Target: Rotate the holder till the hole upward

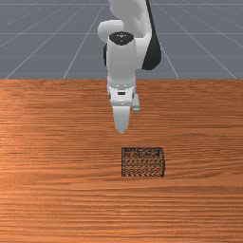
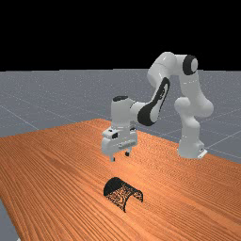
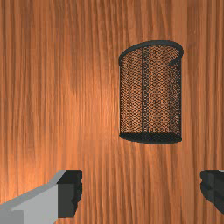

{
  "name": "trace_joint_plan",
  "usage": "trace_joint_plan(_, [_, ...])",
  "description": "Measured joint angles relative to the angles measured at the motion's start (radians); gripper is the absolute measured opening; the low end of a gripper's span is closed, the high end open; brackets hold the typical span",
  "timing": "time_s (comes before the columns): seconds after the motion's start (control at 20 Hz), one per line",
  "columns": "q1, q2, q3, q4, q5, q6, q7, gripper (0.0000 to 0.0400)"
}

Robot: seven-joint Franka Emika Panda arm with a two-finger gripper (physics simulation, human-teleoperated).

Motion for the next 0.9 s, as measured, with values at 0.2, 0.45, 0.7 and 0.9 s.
trace_joint_plan(0.2, [0.0,0.0,0.0,0.0,0.0,0.0,0.0,0.0054])
trace_joint_plan(0.45, [-0.01,0.0,-0.001,0.0,0.014,0.0,0.0,0.0005])
trace_joint_plan(0.7, [0.038,0.003,0.008,0.004,0.008,-0.001,0.101,0.0])
trace_joint_plan(0.9, [0.079,0.01,0.022,0.015,0.001,-0.004,0.156,0.0])
